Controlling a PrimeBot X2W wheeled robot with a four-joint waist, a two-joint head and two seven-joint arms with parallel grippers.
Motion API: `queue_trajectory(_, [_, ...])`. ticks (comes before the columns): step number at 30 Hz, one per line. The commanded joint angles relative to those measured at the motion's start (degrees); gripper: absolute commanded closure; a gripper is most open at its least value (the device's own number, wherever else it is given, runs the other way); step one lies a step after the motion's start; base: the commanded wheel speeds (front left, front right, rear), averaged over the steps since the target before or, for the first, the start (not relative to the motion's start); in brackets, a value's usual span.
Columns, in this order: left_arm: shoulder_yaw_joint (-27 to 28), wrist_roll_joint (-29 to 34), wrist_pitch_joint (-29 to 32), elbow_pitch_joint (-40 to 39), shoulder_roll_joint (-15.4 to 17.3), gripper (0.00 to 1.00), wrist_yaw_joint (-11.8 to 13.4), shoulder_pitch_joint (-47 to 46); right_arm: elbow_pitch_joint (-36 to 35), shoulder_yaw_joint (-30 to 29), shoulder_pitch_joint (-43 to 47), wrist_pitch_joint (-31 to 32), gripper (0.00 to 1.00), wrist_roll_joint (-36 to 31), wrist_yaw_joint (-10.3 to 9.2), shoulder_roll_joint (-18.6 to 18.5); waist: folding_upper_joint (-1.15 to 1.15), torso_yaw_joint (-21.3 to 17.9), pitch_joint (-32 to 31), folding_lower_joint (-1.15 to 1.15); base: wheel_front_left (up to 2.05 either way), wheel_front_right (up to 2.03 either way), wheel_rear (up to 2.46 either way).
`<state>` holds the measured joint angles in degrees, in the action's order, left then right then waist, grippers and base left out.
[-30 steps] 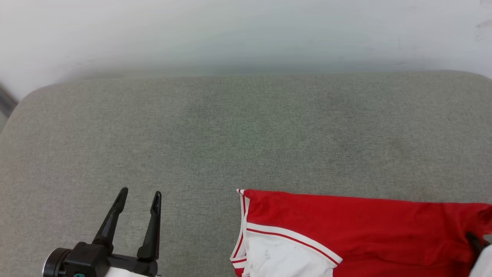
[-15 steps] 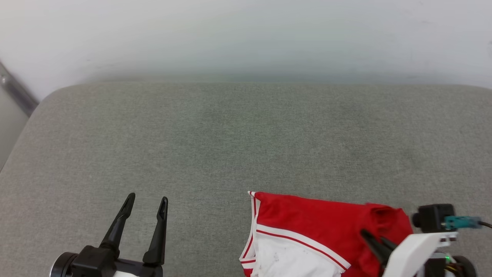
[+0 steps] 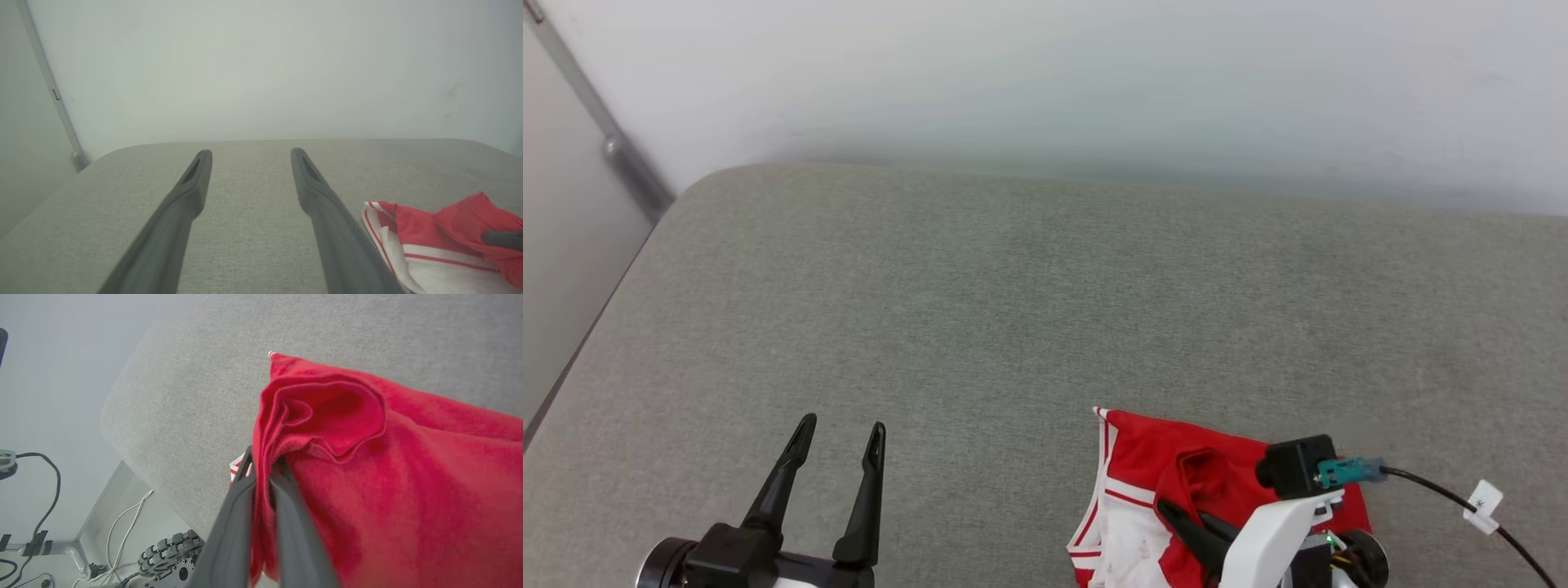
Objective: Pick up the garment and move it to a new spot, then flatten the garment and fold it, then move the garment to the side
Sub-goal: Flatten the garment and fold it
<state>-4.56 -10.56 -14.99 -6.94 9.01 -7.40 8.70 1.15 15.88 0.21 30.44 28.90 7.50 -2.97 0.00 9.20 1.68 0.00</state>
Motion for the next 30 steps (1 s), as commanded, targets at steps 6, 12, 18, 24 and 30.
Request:
queue_trajectory(6, [0.04, 0.23, -0.26, -0.19, 0.31, 0.00, -0.04, 0.11, 6.28, 2.93, -2.45, -3.98, 0.00, 1.39, -0.01, 0.16, 0.00, 2.00, 0.37, 0.00, 0.00, 0.00, 0.00])
queue_trajectory(12, [0.24, 0.20, -0.26, 0.19, 0.30, 0.00, -0.04, 0.29, 7.91, 7.46, -4.89, -5.99, 0.00, 3.51, -0.01, 0.10, 0.00, 1.84, 0.13, 0.00, 0.00, 0.00, 0.00])
queue_trajectory(18, [0.20, 0.35, -0.26, 0.03, 0.37, 0.00, -0.04, 0.41, 7.65, 4.96, -8.19, -7.81, 0.00, -1.52, -0.01, 0.12, 0.00, 0.02, -0.67, 0.00, 0.00, 0.00, 0.00])
queue_trajectory(24, [0.13, 0.31, -0.21, -0.35, 0.50, 0.00, -0.04, 0.27, 5.63, -0.45, -12.04, -10.33, 0.00, -11.00, -0.02, -1.10, 0.00, -2.64, -1.03, 0.00, 0.00, 0.00, 0.00])
queue_trajectory(30, [0.08, 0.01, -0.20, -0.60, 0.22, 0.00, -0.04, -0.54, 2.71, -5.26, -14.23, -16.72, 0.00, -18.21, -0.02, -6.64, 0.00, -5.26, -0.76, 0.00, 0.00, 0.00, 0.00])
